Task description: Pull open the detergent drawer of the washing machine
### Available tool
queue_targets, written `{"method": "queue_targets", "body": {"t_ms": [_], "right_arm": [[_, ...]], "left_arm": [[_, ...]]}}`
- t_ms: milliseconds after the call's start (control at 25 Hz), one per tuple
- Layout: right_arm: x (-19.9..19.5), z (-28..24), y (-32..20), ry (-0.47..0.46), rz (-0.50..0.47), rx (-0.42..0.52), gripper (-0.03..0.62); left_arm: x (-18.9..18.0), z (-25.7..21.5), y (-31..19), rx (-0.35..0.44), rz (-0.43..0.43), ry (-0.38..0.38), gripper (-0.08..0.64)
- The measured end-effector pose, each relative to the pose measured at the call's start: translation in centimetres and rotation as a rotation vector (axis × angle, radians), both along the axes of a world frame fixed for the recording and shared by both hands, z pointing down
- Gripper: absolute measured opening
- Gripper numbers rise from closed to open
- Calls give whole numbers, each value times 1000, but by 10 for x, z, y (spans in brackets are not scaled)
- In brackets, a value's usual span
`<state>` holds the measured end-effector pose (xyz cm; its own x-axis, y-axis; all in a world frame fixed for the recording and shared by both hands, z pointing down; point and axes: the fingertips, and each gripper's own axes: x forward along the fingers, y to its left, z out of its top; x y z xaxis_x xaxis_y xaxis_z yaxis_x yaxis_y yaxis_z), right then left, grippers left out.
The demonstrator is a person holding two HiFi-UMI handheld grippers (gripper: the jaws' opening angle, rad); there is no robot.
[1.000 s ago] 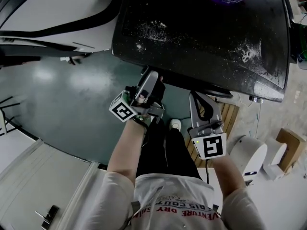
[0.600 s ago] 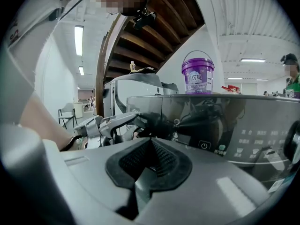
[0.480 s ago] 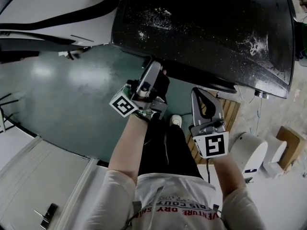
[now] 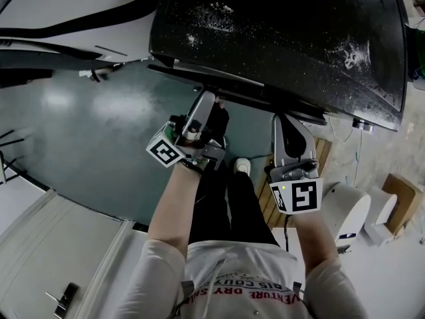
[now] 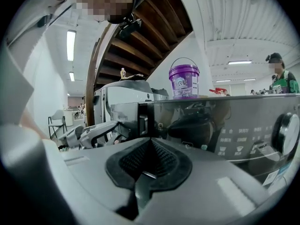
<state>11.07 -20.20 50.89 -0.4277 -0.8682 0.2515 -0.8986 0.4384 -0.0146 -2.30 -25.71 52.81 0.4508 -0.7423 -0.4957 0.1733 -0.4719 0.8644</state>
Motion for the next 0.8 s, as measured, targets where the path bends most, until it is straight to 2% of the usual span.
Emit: {"method": "queue_targets", "body": {"t_ms": [480, 800], "right_arm": [[-2, -7, 13, -6, -3, 26, 0], [0, -28, 24, 76, 23, 141, 0]], "left_arm": [[-6, -1, 30, -25, 9, -21, 126], [-12, -1, 56, -67, 10, -30, 129]]}}
